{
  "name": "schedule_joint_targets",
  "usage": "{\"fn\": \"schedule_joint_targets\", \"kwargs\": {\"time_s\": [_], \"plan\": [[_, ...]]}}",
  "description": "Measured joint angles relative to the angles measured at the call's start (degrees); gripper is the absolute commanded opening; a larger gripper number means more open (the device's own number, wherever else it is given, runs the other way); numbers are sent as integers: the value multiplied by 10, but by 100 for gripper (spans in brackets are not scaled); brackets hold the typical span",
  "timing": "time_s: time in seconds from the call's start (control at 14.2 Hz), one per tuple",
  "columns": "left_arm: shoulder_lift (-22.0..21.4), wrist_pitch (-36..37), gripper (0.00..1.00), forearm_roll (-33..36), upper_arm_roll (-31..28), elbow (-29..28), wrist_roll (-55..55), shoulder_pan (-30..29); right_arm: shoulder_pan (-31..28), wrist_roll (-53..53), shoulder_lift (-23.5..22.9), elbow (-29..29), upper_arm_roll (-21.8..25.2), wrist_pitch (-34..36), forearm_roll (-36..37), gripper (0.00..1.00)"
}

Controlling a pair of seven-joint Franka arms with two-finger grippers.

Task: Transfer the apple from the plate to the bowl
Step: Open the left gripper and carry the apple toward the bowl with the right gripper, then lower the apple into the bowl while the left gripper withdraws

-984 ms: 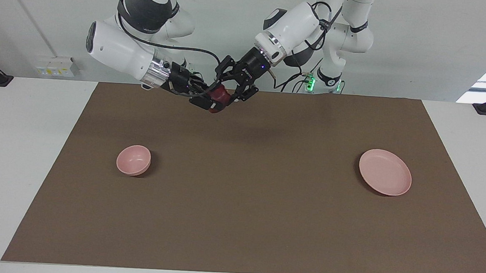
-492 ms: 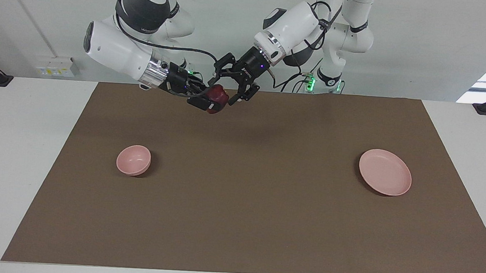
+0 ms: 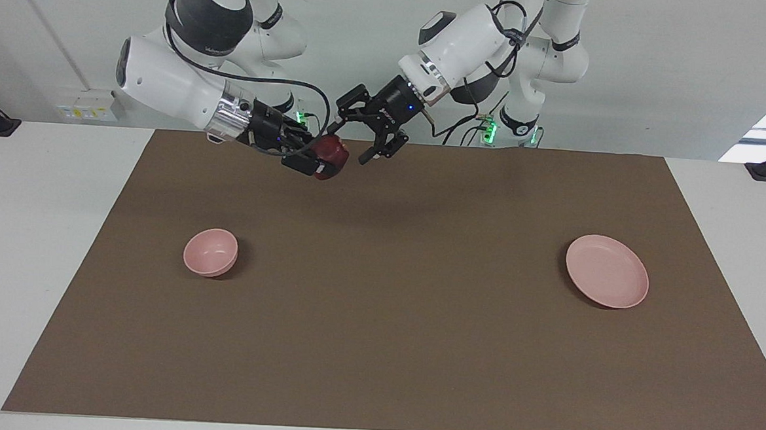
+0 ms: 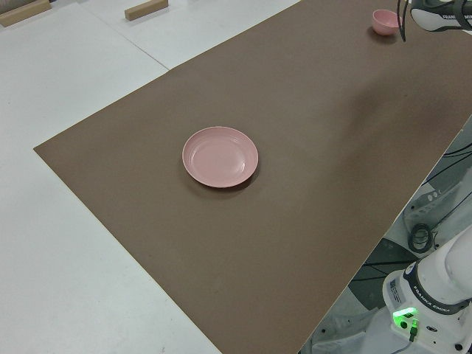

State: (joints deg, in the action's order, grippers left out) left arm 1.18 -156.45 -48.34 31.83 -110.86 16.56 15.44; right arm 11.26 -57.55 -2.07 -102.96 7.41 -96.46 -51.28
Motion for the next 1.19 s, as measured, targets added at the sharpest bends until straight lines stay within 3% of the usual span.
{"fn": "schedule_joint_targets", "kwargs": {"time_s": [0.42, 0.63, 0.84, 1.19], "plan": [[-7, 200, 100, 18, -5, -1, -4, -101, -45, 107, 4, 1, 2, 64, 128, 0], [-9, 288, 100, 128, -7, -1, -5, -159, -48, 200, 3, -2, 2, 59, 224, 0], [-9, 338, 100, 237, -7, 6, -6, -194, -50, 325, -16, -26, 2, -24, 289, 0], [-8, 352, 100, 309, -8, 18, -23, -224, -55, 502, -55, -43, 2, -112, 441, 0]]}}
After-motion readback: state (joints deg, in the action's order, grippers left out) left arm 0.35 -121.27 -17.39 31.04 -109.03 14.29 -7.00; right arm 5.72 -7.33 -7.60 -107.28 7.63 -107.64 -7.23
